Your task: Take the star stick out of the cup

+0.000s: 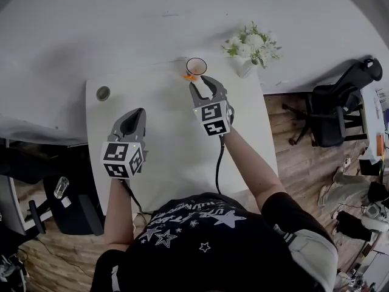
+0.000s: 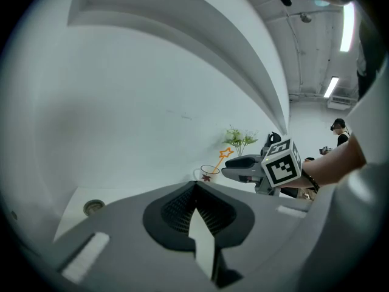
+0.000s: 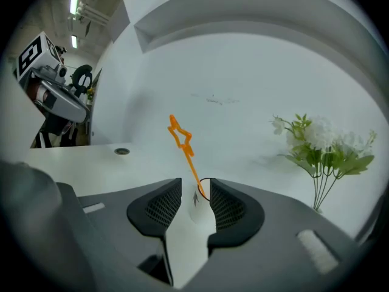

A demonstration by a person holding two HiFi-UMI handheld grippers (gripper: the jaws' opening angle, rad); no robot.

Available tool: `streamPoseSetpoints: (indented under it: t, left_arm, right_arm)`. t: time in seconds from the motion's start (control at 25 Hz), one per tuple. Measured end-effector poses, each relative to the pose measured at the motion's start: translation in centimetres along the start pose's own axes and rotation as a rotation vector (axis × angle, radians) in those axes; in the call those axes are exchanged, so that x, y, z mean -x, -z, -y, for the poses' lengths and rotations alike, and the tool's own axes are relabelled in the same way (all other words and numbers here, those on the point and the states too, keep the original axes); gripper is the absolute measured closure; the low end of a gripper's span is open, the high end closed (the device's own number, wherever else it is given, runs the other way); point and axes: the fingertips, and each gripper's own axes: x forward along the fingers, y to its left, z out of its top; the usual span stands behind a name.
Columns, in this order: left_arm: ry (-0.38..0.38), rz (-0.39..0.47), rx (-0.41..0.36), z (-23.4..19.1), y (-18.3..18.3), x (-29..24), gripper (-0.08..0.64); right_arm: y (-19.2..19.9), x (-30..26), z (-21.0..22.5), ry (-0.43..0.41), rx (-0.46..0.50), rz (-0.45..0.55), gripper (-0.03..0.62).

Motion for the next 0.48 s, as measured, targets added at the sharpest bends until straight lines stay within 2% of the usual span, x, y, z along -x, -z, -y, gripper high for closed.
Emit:
streamPoseSetpoints:
  t: [0.48]
  left_arm:
    - [0.012,-0.049,0.042,-0.6,1.7,-2.3,0.557]
  right_arm:
    - [0.9,-3.5,0.1,0.016,0.066,0.003,0.456]
